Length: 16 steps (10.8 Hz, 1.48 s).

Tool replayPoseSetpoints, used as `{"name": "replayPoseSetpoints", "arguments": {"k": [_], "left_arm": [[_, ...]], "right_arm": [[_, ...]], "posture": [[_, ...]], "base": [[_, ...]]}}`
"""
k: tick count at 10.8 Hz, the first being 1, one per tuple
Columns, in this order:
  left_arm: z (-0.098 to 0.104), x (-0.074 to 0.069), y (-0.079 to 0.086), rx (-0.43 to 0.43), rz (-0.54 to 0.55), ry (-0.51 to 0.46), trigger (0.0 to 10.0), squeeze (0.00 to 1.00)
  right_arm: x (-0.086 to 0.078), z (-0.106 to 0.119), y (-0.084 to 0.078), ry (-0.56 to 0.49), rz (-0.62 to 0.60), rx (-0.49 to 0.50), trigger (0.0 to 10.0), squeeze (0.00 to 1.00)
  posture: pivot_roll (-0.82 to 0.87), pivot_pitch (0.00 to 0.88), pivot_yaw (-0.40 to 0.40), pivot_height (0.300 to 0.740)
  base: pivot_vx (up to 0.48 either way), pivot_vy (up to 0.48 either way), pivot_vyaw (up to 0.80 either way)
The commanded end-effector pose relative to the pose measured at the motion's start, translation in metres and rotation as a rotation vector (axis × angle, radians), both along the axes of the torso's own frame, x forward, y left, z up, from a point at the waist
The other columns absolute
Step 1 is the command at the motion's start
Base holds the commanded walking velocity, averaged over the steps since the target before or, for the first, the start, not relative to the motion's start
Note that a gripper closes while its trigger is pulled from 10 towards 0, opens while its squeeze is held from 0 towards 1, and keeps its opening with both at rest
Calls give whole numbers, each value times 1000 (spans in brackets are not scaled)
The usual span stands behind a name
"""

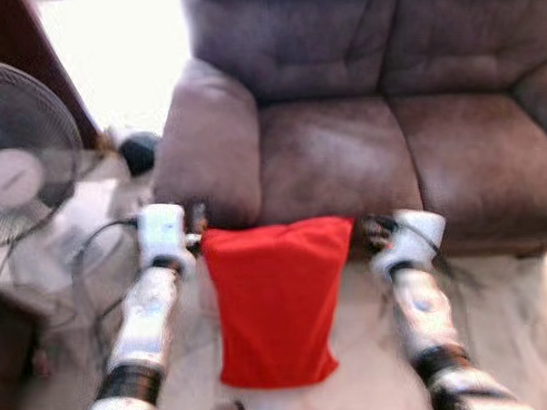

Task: Move the pillow to the sofa from floor

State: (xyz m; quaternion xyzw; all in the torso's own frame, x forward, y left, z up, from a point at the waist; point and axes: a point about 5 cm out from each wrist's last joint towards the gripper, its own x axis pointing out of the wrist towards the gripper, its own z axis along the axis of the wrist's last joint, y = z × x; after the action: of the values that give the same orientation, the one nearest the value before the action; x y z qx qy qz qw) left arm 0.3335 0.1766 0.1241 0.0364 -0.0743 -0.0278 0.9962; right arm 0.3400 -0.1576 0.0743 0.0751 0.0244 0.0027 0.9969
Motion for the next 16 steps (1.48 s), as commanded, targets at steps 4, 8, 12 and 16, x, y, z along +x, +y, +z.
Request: {"name": "replayPoseSetpoints", "arguments": {"k": [4,8,12,16], "left_arm": [[4,0,-8,-9,-30,-26,10000,0],[3,1,-7,-10,-20,-17,10000,0],[1,0,-6,-9,-12,-9,10000,0],[-1,0,-6,-7,-15,-2,10000,0]], "right_arm": [[-4,-7,-12,33,-27,-17,10000,0],[-7,-10,-9,33,20,-62,10000,0],[-8,-13,-10,51,15,-42,10000,0],[-8,-11,-12,38,2,-48,10000,0]], "posture": [[132,177,6,740],[128,174,6,740],[128,181,2,740],[126,182,2,740]], "base": [[151,0,0],[0,0,0],[0,0,438],[0,0,0]]}}
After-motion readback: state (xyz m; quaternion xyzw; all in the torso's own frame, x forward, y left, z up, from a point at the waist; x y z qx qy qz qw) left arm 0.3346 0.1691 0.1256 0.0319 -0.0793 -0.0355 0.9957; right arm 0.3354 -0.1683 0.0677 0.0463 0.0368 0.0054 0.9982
